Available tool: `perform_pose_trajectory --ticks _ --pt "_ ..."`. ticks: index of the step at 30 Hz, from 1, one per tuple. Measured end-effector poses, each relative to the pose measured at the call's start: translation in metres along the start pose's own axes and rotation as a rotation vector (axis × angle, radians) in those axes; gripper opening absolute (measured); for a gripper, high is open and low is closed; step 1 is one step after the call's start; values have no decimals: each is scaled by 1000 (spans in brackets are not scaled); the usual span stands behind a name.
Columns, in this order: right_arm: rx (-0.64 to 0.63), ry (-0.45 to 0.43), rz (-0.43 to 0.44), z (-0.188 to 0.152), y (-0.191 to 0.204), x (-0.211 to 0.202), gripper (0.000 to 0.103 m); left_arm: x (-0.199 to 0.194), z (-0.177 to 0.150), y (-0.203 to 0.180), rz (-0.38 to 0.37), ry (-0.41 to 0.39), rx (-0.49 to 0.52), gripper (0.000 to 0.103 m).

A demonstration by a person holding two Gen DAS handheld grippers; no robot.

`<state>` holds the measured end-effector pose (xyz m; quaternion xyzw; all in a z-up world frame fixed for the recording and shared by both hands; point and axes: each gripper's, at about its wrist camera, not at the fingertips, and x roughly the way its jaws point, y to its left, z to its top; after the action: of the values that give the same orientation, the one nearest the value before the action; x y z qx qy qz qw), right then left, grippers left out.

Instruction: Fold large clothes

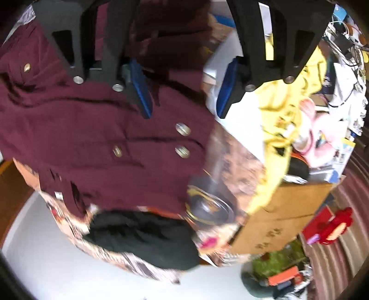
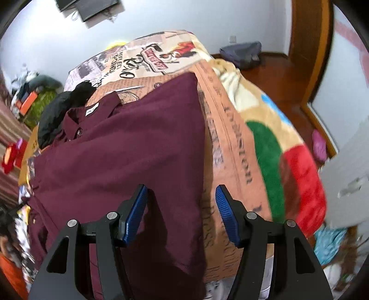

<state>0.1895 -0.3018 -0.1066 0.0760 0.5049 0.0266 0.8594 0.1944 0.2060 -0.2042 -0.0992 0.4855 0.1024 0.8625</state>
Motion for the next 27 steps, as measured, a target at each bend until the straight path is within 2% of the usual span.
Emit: perform_pose_trajectory --ticks 4,7,10,14,16,18,21,25,27 --pt "-5 -18 22 23 -9 -4 57 -7 19 25 -2 -33 -54 65" --pt "-4 -8 58 37 -14 -2 57 5 32 33 -58 -11 -71 65" --pt "-12 17 71 48 -17 6 57 26 38 35 -100 40 -78 65" --pt "3 82 115 58 -26 29 57 65 44 33 -205 128 -90 65" --pt "30 120 139 59 -31 41 57 84 44 33 -234 169 -99 65" --pt "59 144 193 60 -34 53 57 95 44 32 -273 170 -91 69" --pt "71 136 240 63 -35 57 58 102 46 32 -319 156 -90 78" --pt "63 133 271 70 -32 63 60 106 51 25 -333 155 -67 79" --pt "50 129 272 75 -28 67 60 107 55 19 -406 157 -43 79"
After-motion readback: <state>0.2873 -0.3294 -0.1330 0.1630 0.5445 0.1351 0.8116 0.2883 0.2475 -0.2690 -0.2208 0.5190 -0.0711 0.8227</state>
